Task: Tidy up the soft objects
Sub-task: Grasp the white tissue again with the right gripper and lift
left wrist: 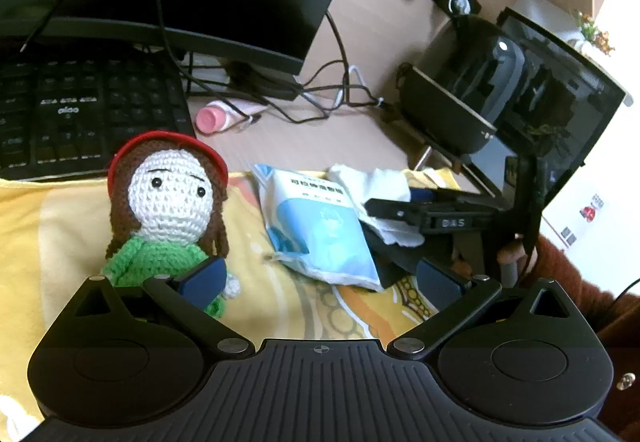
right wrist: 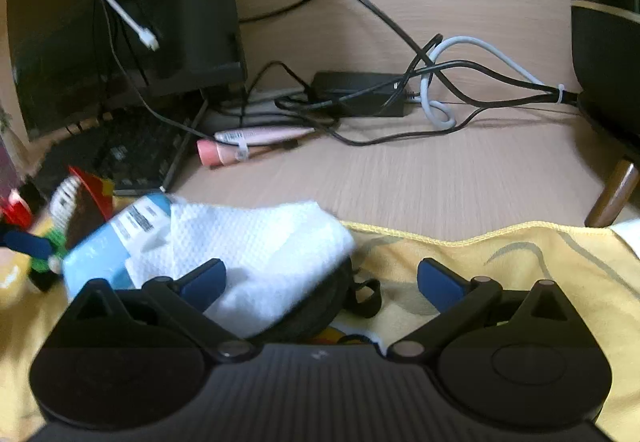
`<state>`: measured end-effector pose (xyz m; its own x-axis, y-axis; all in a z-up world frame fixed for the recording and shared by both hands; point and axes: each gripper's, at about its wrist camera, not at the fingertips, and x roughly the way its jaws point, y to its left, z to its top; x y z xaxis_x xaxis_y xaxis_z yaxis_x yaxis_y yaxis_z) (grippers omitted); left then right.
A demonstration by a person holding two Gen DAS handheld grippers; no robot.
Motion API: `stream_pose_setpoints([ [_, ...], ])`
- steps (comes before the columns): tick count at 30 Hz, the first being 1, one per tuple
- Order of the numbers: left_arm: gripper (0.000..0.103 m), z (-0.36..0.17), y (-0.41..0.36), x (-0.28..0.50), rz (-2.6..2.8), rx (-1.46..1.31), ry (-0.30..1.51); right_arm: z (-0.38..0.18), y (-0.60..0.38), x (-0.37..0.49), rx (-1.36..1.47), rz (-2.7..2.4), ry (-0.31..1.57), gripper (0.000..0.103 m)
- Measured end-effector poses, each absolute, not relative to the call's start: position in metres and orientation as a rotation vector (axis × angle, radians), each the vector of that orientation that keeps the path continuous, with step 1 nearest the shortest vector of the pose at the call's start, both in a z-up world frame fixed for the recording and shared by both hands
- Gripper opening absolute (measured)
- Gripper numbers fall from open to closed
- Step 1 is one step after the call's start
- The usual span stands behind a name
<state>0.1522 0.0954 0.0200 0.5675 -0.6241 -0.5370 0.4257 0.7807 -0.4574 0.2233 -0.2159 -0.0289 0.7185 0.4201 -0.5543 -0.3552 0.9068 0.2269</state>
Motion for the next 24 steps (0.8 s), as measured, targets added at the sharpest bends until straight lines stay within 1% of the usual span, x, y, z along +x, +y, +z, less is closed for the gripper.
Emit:
stream_pose_setpoints([
  [2, 0.103, 0.019, 0.099, 0.153, -0.625, -0.315, 0.735, -0.027, -0.223, 0.219, 0.152, 0.452, 0.599, 0.102],
  [4, 0.103, 0.018, 0.100, 0.154, -0.626, -0.329, 0.733, -0.025, -0.224, 0.218, 0.158, 0.450, 0.584, 0.096],
  [6, 0.103, 0.018, 0.098, 0.155, -0.626, -0.321, 0.731, -0.024, -0.223, 0.216, 0.154, 0.473, 0.573, 0.085],
  [7, 0.103, 0.018, 0.097, 0.155, -0.627, -0.315, 0.730, -0.023, -0.222, 0.214, 0.143, 0.484, 0.563, 0.083],
  [10, 0.103, 0.018, 0.094, 0.155, -0.627, -0.300, 0.728, -0.020, -0.204, 0.207, -0.043, 0.494, 0.544, 0.081],
  [11, 0.103, 0.018, 0.094, 0.155, -0.627, -0.296, 0.727, -0.019, -0.197, 0.205, -0.098, 0.493, 0.535, 0.075],
  [12, 0.103, 0.018, 0.094, 0.155, -0.625, -0.294, 0.726, -0.018, -0.190, 0.202, -0.152, 0.495, 0.524, 0.065],
  [13, 0.103, 0.018, 0.094, 0.154, -0.623, -0.292, 0.725, -0.017, -0.183, 0.199, -0.221, 0.492, 0.509, 0.058],
  [14, 0.103, 0.019, 0.094, 0.154, -0.621, -0.290, 0.723, -0.018, -0.175, 0.196, -0.301, 0.479, 0.488, 0.049],
  [15, 0.103, 0.019, 0.094, 0.153, -0.619, -0.288, 0.721, -0.019, -0.169, 0.194, -0.349, 0.469, 0.473, 0.047],
  [20, 0.103, 0.022, 0.097, 0.152, -0.605, -0.296, 0.711, -0.018, -0.155, 0.188, -0.484, 0.446, 0.448, 0.046],
  [22, 0.103, 0.023, 0.098, 0.151, -0.600, -0.300, 0.706, -0.017, -0.150, 0.185, -0.544, 0.448, 0.454, 0.029],
  [23, 0.103, 0.023, 0.099, 0.151, -0.598, -0.301, 0.704, -0.017, -0.148, 0.183, -0.563, 0.454, 0.470, 0.011],
  [24, 0.103, 0.024, 0.099, 0.150, -0.595, -0.302, 0.700, -0.017, -0.146, 0.182, -0.580, 0.462, 0.487, 0.010],
])
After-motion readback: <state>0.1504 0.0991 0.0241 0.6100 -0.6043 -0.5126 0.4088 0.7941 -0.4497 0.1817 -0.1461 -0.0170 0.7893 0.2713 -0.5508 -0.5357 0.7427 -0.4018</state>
